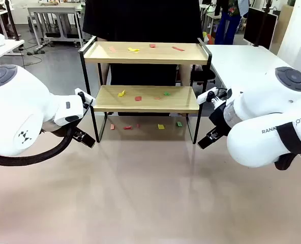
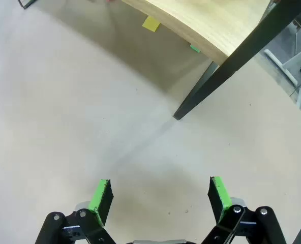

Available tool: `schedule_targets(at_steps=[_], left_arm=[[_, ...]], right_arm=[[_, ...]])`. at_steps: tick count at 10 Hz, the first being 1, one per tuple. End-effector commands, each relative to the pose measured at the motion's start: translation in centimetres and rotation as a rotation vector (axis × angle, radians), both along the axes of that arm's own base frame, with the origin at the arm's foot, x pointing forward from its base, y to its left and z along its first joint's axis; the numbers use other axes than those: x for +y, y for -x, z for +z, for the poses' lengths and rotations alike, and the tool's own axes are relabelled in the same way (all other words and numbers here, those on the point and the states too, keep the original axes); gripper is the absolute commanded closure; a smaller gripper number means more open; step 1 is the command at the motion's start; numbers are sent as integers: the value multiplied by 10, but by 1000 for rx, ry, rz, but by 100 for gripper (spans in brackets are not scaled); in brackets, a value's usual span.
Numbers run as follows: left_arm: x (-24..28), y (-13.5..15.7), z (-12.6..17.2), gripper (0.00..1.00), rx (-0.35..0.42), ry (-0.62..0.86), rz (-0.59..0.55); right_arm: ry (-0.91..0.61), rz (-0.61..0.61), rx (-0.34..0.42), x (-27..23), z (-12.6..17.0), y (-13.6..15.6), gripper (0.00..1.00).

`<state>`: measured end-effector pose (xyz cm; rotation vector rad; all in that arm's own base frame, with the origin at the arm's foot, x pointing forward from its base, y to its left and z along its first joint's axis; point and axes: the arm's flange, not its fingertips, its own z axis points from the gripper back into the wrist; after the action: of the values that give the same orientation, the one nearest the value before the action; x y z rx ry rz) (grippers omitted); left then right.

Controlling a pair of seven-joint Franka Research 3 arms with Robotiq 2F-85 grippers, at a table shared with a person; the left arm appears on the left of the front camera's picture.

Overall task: Clean the shelf.
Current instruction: Pick up the Duster handed by the human.

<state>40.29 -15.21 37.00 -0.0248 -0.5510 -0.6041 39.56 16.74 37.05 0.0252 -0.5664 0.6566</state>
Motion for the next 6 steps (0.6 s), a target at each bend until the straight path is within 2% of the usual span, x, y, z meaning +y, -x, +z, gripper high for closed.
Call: schedule_targets(at_steps=[1, 6], left_arm=[[0, 0, 0, 0, 0, 0, 0], [0, 0, 0, 0, 0, 0, 0]], right_arm=[[0, 0, 0, 0, 0, 0, 0], [0, 0, 0, 0, 0, 0, 0]])
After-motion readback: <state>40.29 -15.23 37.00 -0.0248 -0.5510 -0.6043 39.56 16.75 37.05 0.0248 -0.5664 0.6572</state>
